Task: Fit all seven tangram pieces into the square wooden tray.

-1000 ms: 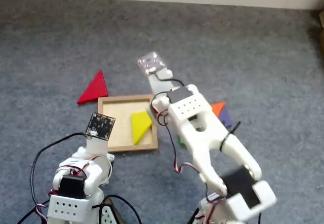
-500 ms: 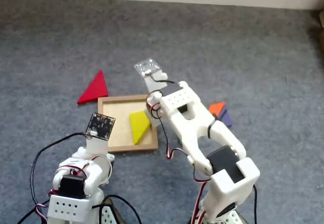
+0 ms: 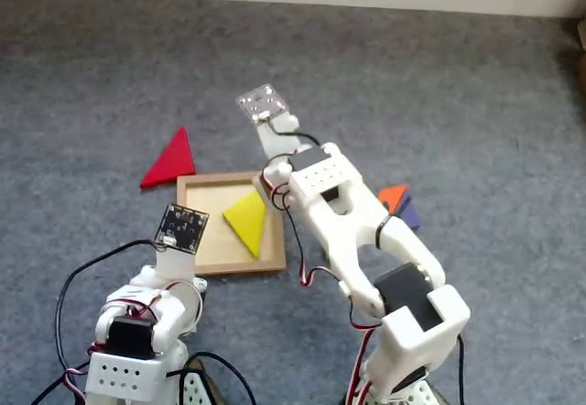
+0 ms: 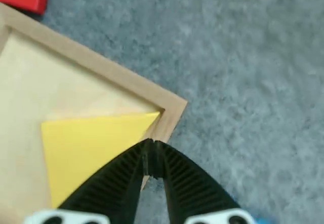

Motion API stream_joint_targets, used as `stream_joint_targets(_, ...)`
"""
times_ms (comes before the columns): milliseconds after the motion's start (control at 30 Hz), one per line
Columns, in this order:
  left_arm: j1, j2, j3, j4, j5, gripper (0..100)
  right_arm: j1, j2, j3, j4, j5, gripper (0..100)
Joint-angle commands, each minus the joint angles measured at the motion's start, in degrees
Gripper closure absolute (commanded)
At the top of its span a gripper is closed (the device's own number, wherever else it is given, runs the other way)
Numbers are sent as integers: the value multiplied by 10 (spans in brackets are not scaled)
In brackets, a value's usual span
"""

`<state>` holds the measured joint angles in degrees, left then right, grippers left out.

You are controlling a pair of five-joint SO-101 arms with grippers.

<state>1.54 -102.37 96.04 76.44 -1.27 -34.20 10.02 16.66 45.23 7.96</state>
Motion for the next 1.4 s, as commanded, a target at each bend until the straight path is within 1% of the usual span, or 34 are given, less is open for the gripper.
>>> stream_joint_targets(0,7,-28,12,4,4,994,5,-14,-34,-16,1,978)
stream_joint_targets(133,7,-28,12,4,4,994,-11,-53,-32,29,1,979)
stream_joint_targets(233,7,-28,12,4,4,994,-52,-104,-15,38,1,980)
stream_joint_targets(333,7,-28,12,4,4,994,-96,-131,44,6,1,980)
stream_joint_targets(433,7,-28,12,4,4,994,-118,-135,93,-56,1,980)
stream_joint_targets(567,7,-28,12,4,4,994,-117,-134,131,-120,1,980)
stream_joint_targets(667,7,-28,12,4,4,994,-115,-133,147,-135,1,981)
stream_joint_targets(733,7,-28,12,4,4,994,-116,-133,159,-135,-3,981)
stream_joint_targets(867,7,-28,12,4,4,994,-116,-133,168,-135,-52,981)
stream_joint_targets(1367,7,-28,12,4,4,994,-105,-132,235,-127,-55,982)
